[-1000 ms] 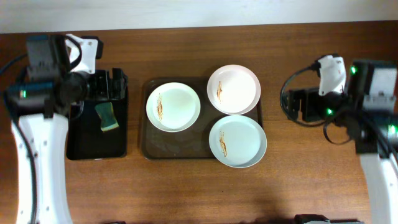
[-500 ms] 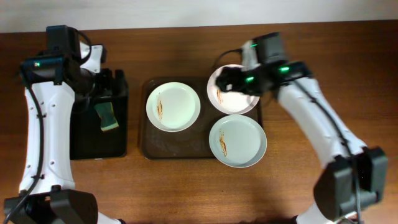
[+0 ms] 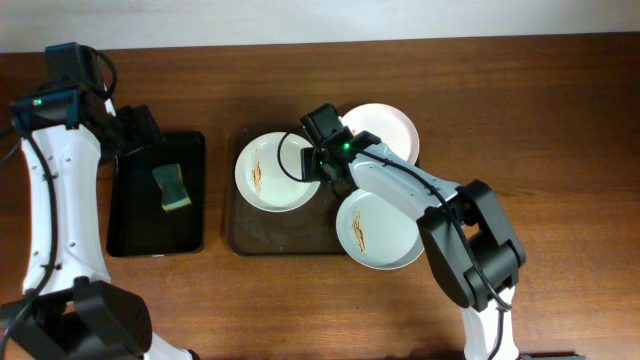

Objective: Clean dirty plates on tray and stack at the side
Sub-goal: 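Grasp the green-yellow sponge with the left gripper, right grips plate rim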

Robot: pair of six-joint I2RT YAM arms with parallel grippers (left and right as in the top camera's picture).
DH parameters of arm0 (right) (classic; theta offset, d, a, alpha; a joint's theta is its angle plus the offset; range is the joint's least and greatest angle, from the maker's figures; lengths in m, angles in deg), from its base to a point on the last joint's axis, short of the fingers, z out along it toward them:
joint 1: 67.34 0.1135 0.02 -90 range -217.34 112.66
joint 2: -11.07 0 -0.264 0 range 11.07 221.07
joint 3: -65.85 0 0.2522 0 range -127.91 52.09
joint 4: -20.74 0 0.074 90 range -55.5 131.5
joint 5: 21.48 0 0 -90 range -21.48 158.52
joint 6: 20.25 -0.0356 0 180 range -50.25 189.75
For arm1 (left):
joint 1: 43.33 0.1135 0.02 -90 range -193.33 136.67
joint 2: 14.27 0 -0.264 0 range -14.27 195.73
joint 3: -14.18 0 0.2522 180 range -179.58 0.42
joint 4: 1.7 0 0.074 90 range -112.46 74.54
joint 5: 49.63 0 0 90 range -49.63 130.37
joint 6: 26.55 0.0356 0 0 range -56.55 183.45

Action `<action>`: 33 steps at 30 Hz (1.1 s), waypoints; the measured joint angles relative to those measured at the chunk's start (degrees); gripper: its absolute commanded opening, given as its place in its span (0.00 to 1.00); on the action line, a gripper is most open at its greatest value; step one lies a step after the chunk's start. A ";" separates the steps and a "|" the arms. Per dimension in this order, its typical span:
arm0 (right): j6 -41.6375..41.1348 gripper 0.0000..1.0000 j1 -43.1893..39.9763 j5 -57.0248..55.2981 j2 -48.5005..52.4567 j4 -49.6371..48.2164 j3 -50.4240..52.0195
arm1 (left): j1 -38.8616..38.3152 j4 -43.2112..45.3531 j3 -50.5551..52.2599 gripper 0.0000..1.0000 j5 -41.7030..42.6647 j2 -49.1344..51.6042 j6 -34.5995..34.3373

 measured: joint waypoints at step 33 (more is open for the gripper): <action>-0.81 0.04 0.00 0.72 3.13 -3.45 -0.46 | -0.28 4.72 0.00 0.01 5.64 29.49 -2.67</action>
